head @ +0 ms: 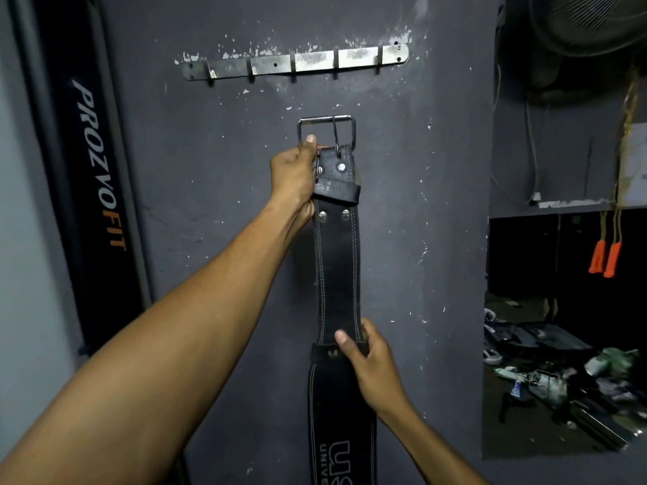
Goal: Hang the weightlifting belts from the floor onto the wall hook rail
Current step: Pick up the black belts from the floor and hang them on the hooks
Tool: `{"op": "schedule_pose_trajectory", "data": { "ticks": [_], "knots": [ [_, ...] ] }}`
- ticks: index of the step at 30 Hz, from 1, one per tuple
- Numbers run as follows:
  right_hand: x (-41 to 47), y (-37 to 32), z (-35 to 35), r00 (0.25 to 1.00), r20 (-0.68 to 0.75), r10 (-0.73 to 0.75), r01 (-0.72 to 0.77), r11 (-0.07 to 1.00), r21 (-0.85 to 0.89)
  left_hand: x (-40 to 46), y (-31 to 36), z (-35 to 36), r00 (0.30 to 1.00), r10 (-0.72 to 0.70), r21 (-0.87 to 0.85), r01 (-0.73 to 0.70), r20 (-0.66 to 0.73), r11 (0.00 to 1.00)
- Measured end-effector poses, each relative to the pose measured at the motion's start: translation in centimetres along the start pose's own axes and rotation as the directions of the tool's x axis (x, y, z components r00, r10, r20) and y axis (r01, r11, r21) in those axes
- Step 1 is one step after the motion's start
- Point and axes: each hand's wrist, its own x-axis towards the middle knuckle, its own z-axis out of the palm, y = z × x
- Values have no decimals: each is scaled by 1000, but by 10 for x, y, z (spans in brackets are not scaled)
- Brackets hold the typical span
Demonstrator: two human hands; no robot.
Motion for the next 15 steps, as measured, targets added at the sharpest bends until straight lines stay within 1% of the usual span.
{"op": "schedule_pose_trajectory", "data": {
  "ticks": [2, 3, 5, 7, 9, 13, 15],
  "knots": [
    [33, -27, -7, 998, -67, -14, 11, 999, -44, 3, -6, 8, 1000, 10, 11, -10, 13, 1000],
    [53, -41, -13, 992, -109, -69, 61, 995, -75, 3, -10, 13, 1000, 13, 18, -13, 24, 1000],
    [96, -75, -26, 957, -176, -229, 200, 965, -170, 5, -21, 23, 998, 14, 18, -15, 54, 1000],
    [137, -107, -37, 905, -180, -386, 332, 904, -270, 9, -28, 31, 998, 23, 4, -23, 62, 1000],
    [170, -133, -46, 842, -179, -509, 427, 832, -354, 17, -30, 40, 996, 62, 0, -62, 63, 998],
    [224, -174, -57, 712, -266, -650, 517, 741, -428, 39, -17, 67, 985, 137, -13, -136, 106, 991],
    [250, -191, -62, 680, -269, -682, 543, 715, -440, 56, -8, 82, 978, 194, -24, -193, 78, 981]
  ]
}}
